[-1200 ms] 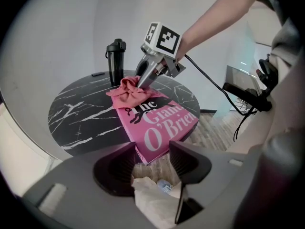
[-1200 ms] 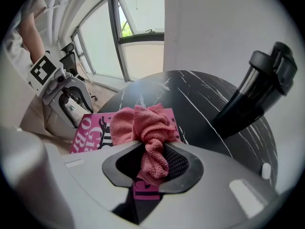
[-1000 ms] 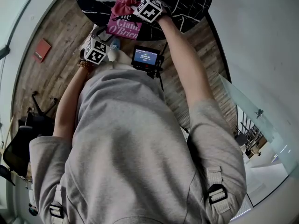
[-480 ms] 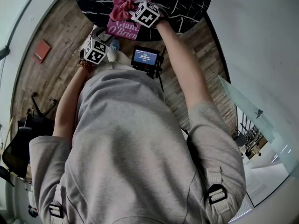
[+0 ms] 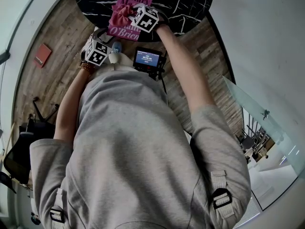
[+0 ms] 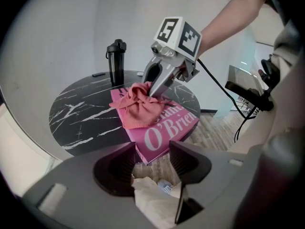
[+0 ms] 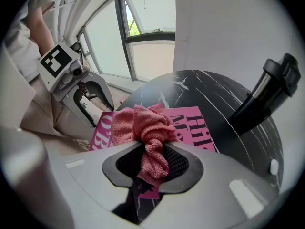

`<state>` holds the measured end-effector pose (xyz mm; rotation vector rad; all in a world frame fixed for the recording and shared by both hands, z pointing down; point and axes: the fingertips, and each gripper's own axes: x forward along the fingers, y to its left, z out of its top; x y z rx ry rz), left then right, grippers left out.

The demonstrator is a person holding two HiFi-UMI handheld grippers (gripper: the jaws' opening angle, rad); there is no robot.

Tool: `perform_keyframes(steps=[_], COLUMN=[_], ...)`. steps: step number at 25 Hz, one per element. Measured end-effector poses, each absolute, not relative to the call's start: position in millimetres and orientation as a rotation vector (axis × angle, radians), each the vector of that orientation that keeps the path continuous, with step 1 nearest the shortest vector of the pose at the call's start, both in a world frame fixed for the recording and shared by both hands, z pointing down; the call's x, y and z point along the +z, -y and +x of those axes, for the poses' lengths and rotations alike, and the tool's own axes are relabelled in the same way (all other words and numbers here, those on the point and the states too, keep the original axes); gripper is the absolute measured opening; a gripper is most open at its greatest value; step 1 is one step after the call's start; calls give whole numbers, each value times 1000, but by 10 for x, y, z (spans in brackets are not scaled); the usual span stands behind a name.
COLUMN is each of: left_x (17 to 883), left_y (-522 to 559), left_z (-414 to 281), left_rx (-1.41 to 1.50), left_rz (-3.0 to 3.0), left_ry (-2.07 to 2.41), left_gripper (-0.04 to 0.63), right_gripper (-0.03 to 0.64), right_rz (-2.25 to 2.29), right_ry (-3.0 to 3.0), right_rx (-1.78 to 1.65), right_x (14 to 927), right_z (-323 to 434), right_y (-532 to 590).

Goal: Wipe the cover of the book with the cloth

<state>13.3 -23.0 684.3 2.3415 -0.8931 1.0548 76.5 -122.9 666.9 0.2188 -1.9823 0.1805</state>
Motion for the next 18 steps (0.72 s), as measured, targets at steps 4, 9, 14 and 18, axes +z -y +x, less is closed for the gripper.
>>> perform_keyframes(steps=[4, 9, 14, 18], left_x=[6844, 6837, 6858, 6860], left_y=[227, 228, 234, 238], left_z=[130, 131, 135, 135], left_rx=[1056, 1057, 1054, 1056], left_rz=[2342, 2341, 2343, 2341], left_ry=[892, 892, 891, 892], left_gripper=[219, 219, 219, 219], right_gripper=[115, 115, 115, 115], right_rz=[205, 172, 145, 124], right_ry=[1985, 1984, 1983, 1982], right_rx=[186, 182, 178, 180], right_x=[6678, 6671, 6687, 6690], right_z=[746, 722, 705, 689], right_y=[1124, 1008, 918, 845])
